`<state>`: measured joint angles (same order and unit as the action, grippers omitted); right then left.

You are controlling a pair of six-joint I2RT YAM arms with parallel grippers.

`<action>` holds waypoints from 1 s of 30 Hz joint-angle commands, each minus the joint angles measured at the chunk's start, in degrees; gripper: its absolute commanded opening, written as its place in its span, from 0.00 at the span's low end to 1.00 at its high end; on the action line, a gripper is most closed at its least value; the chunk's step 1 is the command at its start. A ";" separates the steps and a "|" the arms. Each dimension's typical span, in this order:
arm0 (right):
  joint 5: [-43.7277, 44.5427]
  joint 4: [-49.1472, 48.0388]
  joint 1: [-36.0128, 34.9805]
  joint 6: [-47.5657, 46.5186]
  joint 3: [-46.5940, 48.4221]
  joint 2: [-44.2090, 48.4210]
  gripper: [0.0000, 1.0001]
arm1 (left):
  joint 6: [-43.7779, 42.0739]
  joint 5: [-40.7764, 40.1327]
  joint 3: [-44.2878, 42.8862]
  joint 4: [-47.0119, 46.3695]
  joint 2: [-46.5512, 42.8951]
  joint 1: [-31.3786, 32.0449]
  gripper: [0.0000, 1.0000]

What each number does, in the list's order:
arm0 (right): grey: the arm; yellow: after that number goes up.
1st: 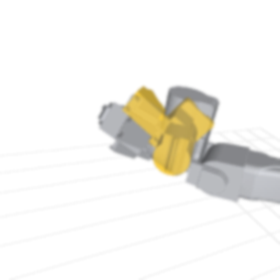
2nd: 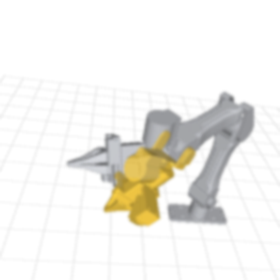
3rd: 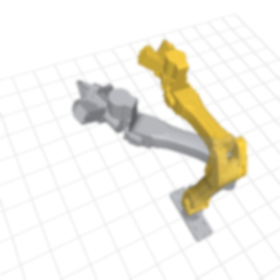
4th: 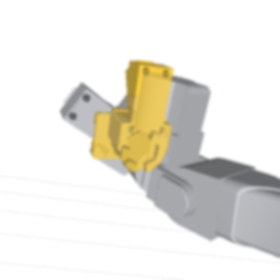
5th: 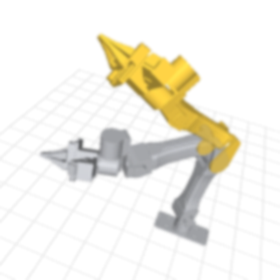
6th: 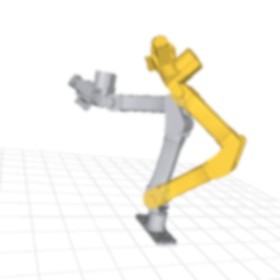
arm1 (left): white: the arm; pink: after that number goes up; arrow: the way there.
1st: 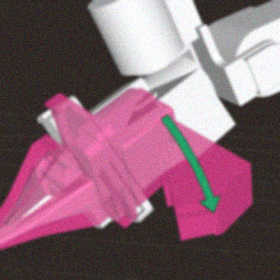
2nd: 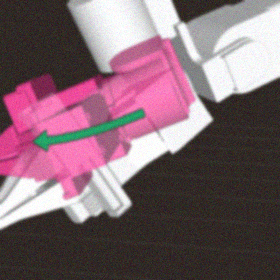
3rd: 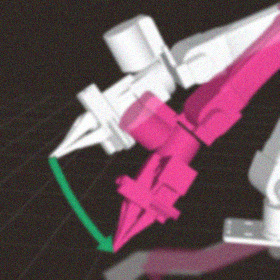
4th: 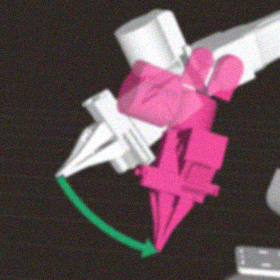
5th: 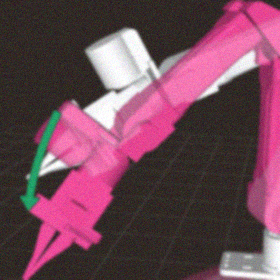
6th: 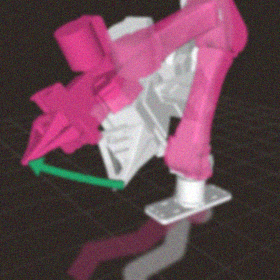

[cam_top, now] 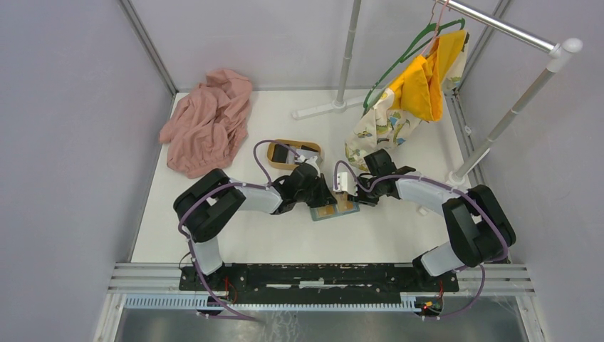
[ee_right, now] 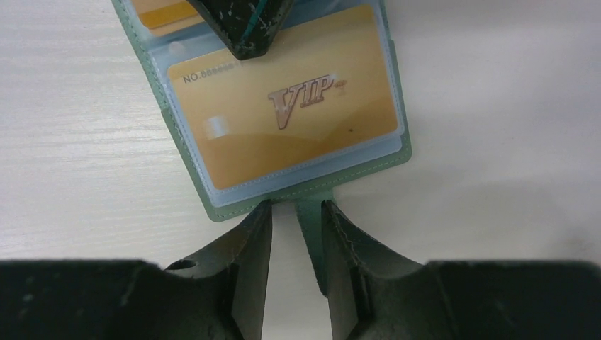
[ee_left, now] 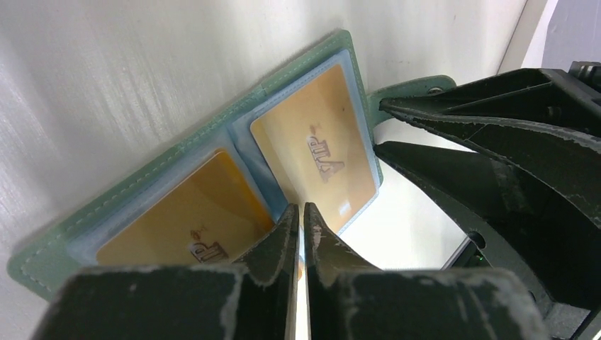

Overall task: Put the credit cards into the card holder
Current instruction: Insert the credit card into the card slot.

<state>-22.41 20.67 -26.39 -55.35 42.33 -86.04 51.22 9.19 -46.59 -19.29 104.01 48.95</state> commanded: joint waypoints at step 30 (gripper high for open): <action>-26.14 -24.78 7.23 46.05 -8.53 6.91 0.81 | -12.48 -20.21 25.67 -4.49 -38.64 -0.02 0.84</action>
<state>-47.77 7.03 -20.32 -27.46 35.46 -76.31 38.61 -10.39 -23.35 -19.11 64.27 48.95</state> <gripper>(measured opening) 0.808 0.858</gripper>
